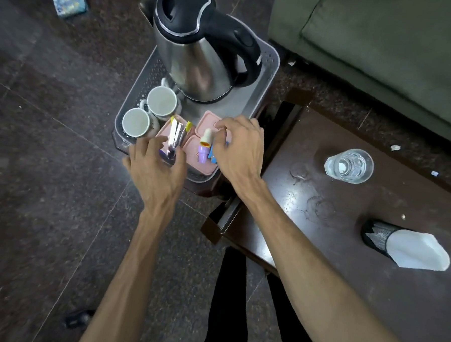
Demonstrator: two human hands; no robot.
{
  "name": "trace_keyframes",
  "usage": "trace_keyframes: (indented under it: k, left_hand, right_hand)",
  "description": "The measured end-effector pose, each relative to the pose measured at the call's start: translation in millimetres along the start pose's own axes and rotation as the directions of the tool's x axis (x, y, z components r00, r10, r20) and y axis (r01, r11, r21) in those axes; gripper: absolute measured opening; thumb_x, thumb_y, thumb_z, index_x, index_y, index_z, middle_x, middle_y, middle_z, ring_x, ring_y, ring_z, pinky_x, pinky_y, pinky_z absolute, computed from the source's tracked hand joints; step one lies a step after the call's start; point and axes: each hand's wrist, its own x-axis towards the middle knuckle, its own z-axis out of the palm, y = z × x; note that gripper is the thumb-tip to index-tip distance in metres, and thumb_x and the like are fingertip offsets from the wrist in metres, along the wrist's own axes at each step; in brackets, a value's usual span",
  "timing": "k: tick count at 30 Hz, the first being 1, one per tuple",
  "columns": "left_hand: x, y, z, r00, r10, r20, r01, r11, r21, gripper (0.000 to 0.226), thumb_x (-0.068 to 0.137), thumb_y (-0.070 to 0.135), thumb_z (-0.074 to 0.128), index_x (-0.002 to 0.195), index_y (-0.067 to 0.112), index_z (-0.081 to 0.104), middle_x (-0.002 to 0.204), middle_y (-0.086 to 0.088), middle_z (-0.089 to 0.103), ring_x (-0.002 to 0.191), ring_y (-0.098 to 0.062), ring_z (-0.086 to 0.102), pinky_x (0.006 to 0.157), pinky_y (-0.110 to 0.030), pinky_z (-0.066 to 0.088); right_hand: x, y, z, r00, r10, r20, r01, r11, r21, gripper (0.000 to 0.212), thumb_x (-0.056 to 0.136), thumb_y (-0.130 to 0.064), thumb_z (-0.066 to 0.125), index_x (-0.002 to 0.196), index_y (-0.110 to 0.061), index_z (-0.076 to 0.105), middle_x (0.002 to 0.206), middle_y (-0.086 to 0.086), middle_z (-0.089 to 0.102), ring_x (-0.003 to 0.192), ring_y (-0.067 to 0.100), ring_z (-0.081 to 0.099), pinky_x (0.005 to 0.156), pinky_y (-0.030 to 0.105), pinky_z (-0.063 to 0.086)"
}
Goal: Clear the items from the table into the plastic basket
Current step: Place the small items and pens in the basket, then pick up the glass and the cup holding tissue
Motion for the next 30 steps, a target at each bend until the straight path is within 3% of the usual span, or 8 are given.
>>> trace_keyframes:
  k: [6, 12, 15, 18, 20, 22, 26, 30]
  left_hand:
    - [-57, 34, 8, 0.980, 0.167, -0.107, -0.184, 0.967, -0.177, 0.010, 0.081, 0.010, 0.069, 0.090, 0.011, 0.067, 0.084, -0.005, 0.064, 0.078, -0.028, 0.056, 0.077, -0.030, 0.027]
    - [-135, 95, 44, 0.918, 0.387, 0.083, -0.340, 0.879, -0.335, 0.012, 0.076, 0.005, 0.071, 0.086, 0.012, 0.067, 0.081, -0.002, 0.062, 0.076, -0.031, 0.062, 0.074, -0.047, 0.046]
    - [-168, 135, 66, 0.852, 0.484, 0.202, -0.385, 0.839, -0.384, 0.017, 0.078, 0.011, 0.072, 0.094, 0.013, 0.067, 0.090, -0.002, 0.064, 0.083, -0.028, 0.064, 0.078, -0.046, 0.051]
    - [-184, 175, 89, 0.804, 0.501, 0.320, -0.350, 0.834, -0.426, 0.046, 0.078, 0.027, 0.075, 0.120, 0.014, 0.063, 0.119, -0.003, 0.064, 0.110, -0.026, 0.065, 0.096, -0.046, 0.054]
    - [-185, 201, 106, 0.793, 0.476, 0.381, -0.306, 0.852, -0.425, 0.072, 0.075, 0.034, 0.080, 0.139, 0.012, 0.053, 0.139, -0.006, 0.054, 0.131, -0.026, 0.055, 0.109, -0.045, 0.050]
    - [-180, 223, 124, 0.800, 0.431, 0.418, -0.266, 0.879, -0.396, 0.096, 0.071, 0.039, 0.087, 0.150, 0.011, 0.041, 0.152, -0.010, 0.043, 0.144, -0.027, 0.044, 0.117, -0.046, 0.045]
    - [-167, 256, 154, 0.813, 0.328, 0.481, -0.189, 0.930, -0.314, 0.121, 0.066, 0.045, 0.094, 0.159, 0.008, 0.026, 0.163, -0.014, 0.030, 0.152, -0.030, 0.033, 0.124, -0.048, 0.037]
    - [-158, 265, 168, 0.804, 0.353, 0.479, -0.266, 0.933, -0.242, 0.108, 0.064, 0.043, 0.096, 0.149, 0.005, 0.042, 0.149, -0.014, 0.046, 0.137, -0.029, 0.049, 0.114, -0.043, 0.046]
  right_hand:
    - [-46, 45, -30, 0.984, 0.123, -0.131, -0.103, 0.984, 0.148, 0.018, 0.085, -0.011, 0.065, 0.094, -0.017, 0.078, 0.095, -0.003, 0.075, 0.089, 0.019, 0.060, 0.080, 0.033, 0.051]
    - [-116, 129, -65, 0.894, 0.407, -0.186, -0.367, 0.905, 0.215, 0.016, 0.079, -0.012, 0.070, 0.087, -0.023, 0.078, 0.085, -0.011, 0.075, 0.081, 0.015, 0.065, 0.078, 0.033, 0.054]
    - [-156, 175, -84, 0.755, 0.622, -0.207, -0.544, 0.770, 0.334, 0.013, 0.078, -0.014, 0.072, 0.083, -0.026, 0.074, 0.081, -0.012, 0.074, 0.077, 0.010, 0.069, 0.079, 0.038, 0.059]
    - [-194, 213, -103, 0.515, 0.808, -0.288, -0.650, 0.586, 0.484, 0.025, 0.077, -0.017, 0.081, 0.081, -0.031, 0.060, 0.079, -0.009, 0.070, 0.072, 0.015, 0.068, 0.078, 0.044, 0.059]
    - [-213, 237, -117, 0.355, 0.872, -0.337, -0.671, 0.489, 0.558, 0.038, 0.074, -0.020, 0.089, 0.094, -0.026, 0.057, 0.093, 0.001, 0.068, 0.079, 0.023, 0.067, 0.085, 0.051, 0.057]
    - [-222, 260, -133, 0.278, 0.898, -0.341, -0.667, 0.436, 0.604, 0.064, 0.068, -0.027, 0.094, 0.119, -0.018, 0.055, 0.115, 0.005, 0.064, 0.098, 0.022, 0.066, 0.095, 0.050, 0.055]
    - [-216, 291, -161, 0.406, 0.827, -0.389, -0.630, 0.562, 0.536, 0.110, 0.060, -0.041, 0.098, 0.150, -0.019, 0.040, 0.145, -0.001, 0.050, 0.130, 0.012, 0.052, 0.109, 0.035, 0.047]
    - [-195, 309, -171, 0.524, 0.778, -0.348, -0.641, 0.629, 0.441, 0.104, 0.060, -0.043, 0.096, 0.147, -0.021, 0.043, 0.139, -0.003, 0.058, 0.129, 0.019, 0.057, 0.109, 0.039, 0.049]
